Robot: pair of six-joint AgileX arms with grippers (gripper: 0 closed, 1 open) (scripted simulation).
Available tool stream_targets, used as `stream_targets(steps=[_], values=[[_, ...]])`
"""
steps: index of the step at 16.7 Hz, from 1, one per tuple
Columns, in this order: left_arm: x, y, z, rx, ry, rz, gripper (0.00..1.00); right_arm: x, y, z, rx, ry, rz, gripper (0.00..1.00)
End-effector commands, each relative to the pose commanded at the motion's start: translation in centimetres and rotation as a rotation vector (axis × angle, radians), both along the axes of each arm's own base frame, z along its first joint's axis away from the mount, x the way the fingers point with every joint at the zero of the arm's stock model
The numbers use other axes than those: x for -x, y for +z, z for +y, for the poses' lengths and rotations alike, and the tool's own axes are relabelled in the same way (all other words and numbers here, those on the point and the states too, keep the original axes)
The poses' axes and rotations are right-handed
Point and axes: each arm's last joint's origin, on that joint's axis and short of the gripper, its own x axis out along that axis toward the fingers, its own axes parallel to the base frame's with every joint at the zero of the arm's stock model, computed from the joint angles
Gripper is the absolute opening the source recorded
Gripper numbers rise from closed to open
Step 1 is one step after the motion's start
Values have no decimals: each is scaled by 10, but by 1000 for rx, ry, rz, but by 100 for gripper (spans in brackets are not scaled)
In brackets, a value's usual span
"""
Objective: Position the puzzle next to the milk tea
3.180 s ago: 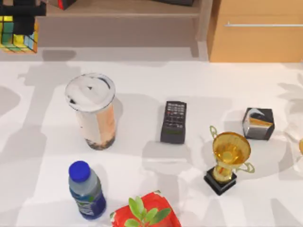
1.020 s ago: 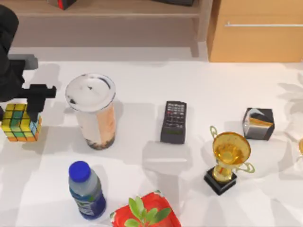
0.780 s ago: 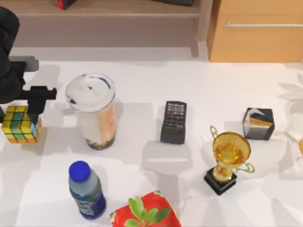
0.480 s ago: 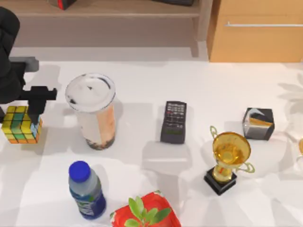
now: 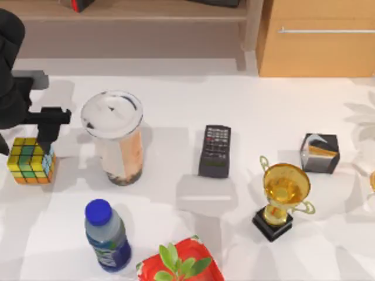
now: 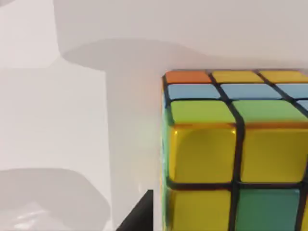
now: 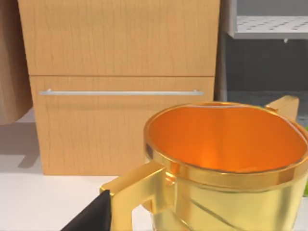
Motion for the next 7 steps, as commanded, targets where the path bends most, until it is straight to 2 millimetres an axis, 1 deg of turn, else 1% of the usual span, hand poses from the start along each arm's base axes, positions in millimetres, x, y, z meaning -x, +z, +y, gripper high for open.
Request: stream_targets(steps=[1,2,7], values=[[0,0,0,0,0,0,98,0,0,0,0,0,0,100],[0,0,0,0,0,0,100,0,0,0,0,0,0,100],[0,0,0,0,0,0,100,0,0,0,0,0,0,100]])
